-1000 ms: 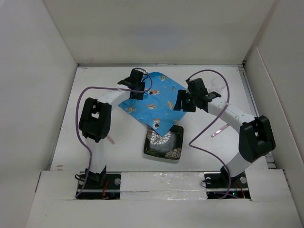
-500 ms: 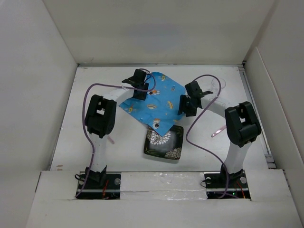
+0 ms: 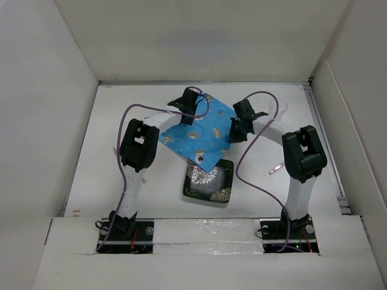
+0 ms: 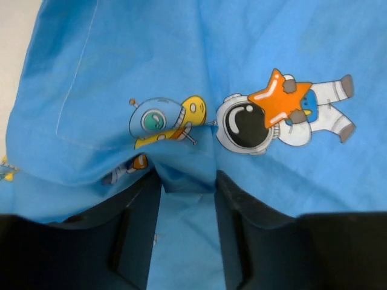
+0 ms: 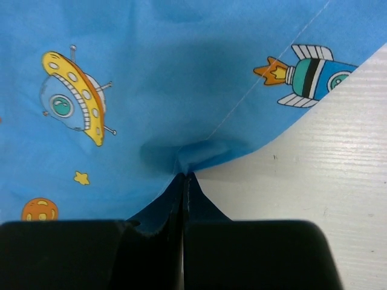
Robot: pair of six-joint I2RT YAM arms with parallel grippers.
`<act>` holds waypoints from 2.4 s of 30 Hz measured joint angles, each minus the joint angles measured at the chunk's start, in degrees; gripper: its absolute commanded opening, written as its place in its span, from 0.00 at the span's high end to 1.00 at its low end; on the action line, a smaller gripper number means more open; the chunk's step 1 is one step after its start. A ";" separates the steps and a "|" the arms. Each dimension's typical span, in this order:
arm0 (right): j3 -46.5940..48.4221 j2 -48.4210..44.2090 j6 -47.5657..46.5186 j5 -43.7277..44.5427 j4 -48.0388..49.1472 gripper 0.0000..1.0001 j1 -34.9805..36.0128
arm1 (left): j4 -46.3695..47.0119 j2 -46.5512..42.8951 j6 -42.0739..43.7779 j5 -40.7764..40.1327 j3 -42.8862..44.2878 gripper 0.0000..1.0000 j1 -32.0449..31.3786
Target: Set the dinner table for one person
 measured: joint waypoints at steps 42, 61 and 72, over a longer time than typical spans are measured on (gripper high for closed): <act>4.15 -7.41 -1.95 4.92 0.07 0.56 -4.44 | 0.68 -26.29 -17.22 12.22 -24.52 0.52 31.21; -5.88 -7.91 -0.63 4.35 1.62 0.54 -3.19 | 0.72 -14.19 -15.69 14.03 -21.44 0.63 30.82; -6.19 -7.91 -0.61 4.39 2.01 0.54 -3.72 | 1.05 -12.72 -15.80 13.79 -19.89 0.99 30.51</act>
